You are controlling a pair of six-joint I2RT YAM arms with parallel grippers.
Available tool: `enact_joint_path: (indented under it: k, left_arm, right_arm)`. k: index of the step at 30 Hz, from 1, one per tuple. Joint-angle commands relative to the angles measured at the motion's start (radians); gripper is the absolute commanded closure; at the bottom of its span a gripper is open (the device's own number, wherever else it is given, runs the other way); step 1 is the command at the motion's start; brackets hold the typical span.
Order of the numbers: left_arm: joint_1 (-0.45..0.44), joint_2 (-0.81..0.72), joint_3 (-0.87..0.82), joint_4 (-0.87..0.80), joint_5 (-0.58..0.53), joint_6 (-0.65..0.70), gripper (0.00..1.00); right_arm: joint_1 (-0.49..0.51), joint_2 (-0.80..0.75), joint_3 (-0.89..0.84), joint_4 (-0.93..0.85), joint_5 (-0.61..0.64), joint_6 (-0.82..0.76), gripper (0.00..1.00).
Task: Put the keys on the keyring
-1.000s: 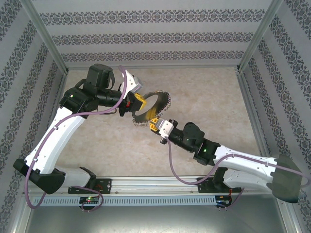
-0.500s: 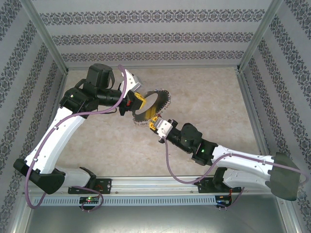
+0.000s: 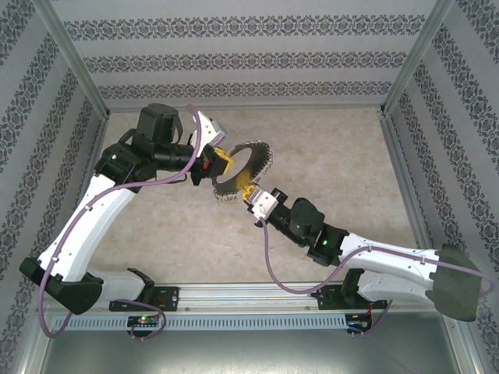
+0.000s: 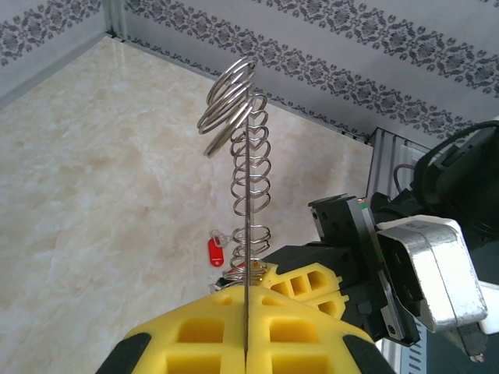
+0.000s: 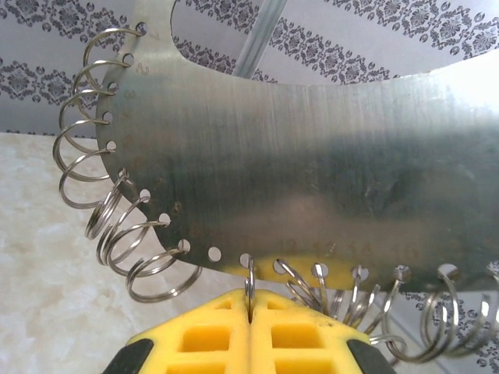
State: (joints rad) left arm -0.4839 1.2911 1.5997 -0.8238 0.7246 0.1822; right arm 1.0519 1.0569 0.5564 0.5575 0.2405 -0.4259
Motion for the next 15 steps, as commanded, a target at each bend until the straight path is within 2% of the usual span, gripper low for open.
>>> enact_joint_path:
  k: [1, 7, 10, 15]
  left_arm:
    - [0.002, -0.028, -0.018, 0.059, -0.065, -0.065, 1.0]
    - [0.002, -0.052, -0.112, 0.158, -0.161, -0.179, 1.0]
    - [0.003, -0.069, -0.176, 0.211, -0.196, -0.252, 1.0]
    - [0.003, -0.096, -0.35, 0.341, -0.246, -0.474, 1.0]
  right_arm:
    - [0.008, -0.015, 0.008, -0.001, 0.033, -0.002, 1.0]
    - [0.0, -0.049, -0.01, -0.092, 0.001, 0.005, 1.0]
    - [-0.04, -0.077, 0.005, -0.188, -0.069, 0.077, 1.0]
    - [-0.15, -0.1, 0.067, -0.389, -0.289, 0.197, 1.0]
